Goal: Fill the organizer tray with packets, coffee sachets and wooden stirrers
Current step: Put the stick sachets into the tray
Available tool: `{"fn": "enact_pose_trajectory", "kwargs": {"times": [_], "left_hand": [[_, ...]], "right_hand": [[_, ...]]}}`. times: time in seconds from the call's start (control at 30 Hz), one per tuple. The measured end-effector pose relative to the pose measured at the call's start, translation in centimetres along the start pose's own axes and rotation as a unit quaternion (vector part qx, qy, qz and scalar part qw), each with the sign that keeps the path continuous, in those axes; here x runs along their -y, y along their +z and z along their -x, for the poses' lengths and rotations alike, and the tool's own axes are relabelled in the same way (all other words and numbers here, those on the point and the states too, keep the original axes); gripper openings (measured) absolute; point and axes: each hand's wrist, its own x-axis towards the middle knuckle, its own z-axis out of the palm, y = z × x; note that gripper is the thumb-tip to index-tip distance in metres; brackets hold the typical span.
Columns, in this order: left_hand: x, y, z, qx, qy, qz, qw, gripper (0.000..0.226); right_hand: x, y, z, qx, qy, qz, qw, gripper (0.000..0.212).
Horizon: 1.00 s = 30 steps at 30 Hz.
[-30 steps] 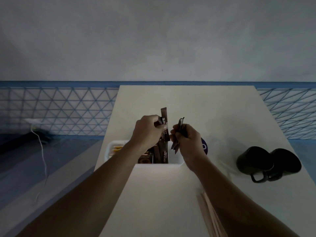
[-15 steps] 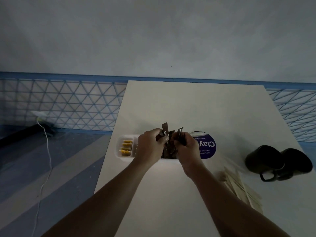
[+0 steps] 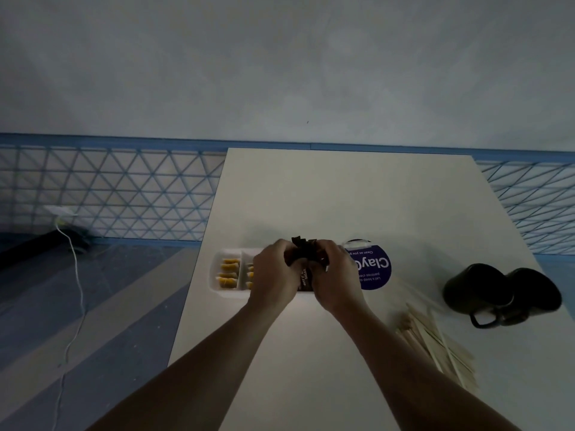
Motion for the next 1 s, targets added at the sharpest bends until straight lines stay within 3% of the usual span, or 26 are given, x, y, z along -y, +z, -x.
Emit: {"fn": "enact_pose_trajectory", "kwargs": {"times": [0.27, 0.43, 0.57, 1.0], "left_hand": [[-0.6, -0.1, -0.5, -0.005, 0.011, 0.037, 0.999, 0.037], [-0.6, 0.4, -0.8, -0.010, 0.057, 0.017, 0.998, 0.020], [-0.2, 0.8, -0.8, 0.000, 0.052, 0.014, 0.999, 0.018], [0.2, 0.9, -1.5, 0.051, 0.032, -0.030, 0.998, 0.015]], "right_hand": [[-0.1, -0.9, -0.2, -0.032, -0.003, -0.035, 0.999, 0.037], [-0.3, -0.9, -0.4, -0.051, -0.027, -0.006, 0.998, 0.018], [-0.3, -0.9, -0.5, -0.039, -0.035, -0.022, 0.998, 0.028], [-2.1, -0.3, -0.4, -0.003, -0.055, 0.010, 0.998, 0.020]]}}
